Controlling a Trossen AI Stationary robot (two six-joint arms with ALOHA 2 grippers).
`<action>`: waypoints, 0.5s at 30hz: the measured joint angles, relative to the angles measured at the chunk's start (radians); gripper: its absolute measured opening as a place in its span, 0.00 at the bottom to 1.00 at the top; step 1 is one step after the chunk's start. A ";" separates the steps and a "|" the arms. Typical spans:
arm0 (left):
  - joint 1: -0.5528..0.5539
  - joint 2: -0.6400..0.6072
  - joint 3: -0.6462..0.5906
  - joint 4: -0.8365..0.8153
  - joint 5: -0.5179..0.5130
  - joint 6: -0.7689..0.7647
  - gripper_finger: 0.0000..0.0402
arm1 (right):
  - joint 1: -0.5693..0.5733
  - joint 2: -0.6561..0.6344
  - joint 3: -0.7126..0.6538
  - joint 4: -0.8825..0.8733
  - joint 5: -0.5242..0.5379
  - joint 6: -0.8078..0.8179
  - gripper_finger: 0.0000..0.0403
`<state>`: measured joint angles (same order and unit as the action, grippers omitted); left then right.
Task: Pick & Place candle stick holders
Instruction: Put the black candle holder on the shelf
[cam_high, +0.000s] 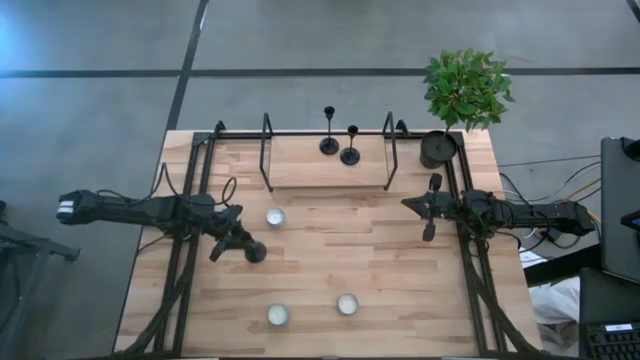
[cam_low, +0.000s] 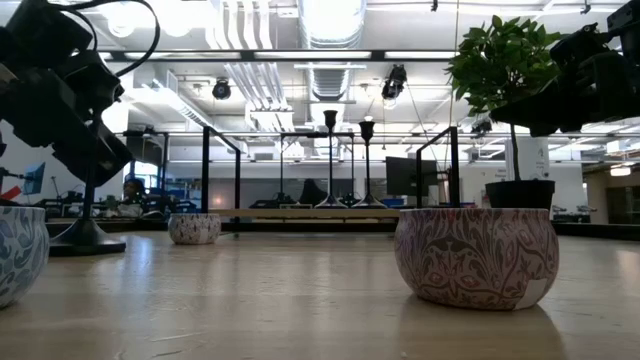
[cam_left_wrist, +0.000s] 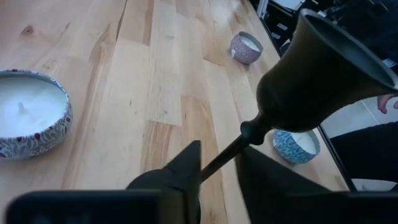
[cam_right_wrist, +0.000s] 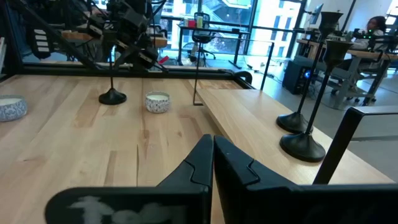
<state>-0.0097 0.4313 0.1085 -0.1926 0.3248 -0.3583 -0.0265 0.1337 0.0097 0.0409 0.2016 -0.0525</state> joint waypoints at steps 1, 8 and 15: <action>0.000 0.000 0.000 0.002 0.000 0.011 0.20 | 0.000 0.000 0.000 0.000 0.000 0.000 0.02; 0.000 0.002 0.001 0.020 -0.004 0.011 0.05 | 0.000 0.000 0.000 0.000 0.000 0.000 0.02; 0.000 0.017 0.002 0.031 -0.034 -0.010 0.05 | 0.000 0.000 0.000 0.000 0.000 0.000 0.02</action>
<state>-0.0097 0.4485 0.1104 -0.1619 0.2912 -0.3679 -0.0267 0.1334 0.0097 0.0407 0.2018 -0.0525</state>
